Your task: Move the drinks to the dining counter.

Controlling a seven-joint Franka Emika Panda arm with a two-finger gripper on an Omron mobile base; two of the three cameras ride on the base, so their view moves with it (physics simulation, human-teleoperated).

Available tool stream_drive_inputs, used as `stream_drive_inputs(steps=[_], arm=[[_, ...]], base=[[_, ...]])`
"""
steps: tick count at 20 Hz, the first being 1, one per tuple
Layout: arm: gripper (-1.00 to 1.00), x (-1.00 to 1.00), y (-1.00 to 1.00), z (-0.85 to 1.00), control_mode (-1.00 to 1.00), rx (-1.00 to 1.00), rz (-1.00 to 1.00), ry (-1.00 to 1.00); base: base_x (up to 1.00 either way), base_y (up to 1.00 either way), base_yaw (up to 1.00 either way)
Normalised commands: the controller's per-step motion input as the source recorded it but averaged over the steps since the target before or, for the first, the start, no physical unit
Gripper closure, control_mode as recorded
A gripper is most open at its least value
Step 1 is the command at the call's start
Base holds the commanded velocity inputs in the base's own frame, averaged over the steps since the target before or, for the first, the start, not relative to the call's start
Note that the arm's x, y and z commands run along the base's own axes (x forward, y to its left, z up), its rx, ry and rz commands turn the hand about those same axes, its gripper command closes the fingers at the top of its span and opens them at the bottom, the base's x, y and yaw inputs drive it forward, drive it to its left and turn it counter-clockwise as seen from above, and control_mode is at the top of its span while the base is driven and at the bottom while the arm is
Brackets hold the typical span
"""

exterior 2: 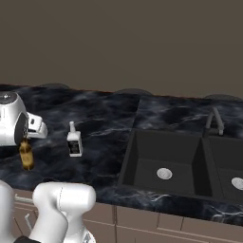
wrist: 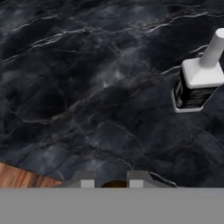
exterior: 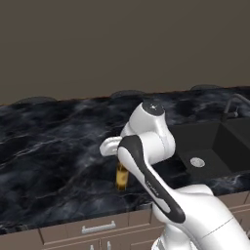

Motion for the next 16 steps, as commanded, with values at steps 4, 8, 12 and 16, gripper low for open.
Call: stream_drive_inputs(steps=[4,8,12,16], arm=[[1.0,0.02,0.0,-0.12,-1.0,0.0,0.0,0.0],[1.0,0.0,0.0,-0.12,-1.0,0.0,0.0,0.0],[1.0,0.0,0.0,-0.11,-1.0,-0.01,0.0,0.0],[1.0,0.0,0.0,-0.08,-1.0,-0.07,0.0,-0.01]], base=[[0.0,0.0,0.0],[0.0,0.0,0.0],[0.0,0.0,0.0],[0.0,0.0,0.0]])
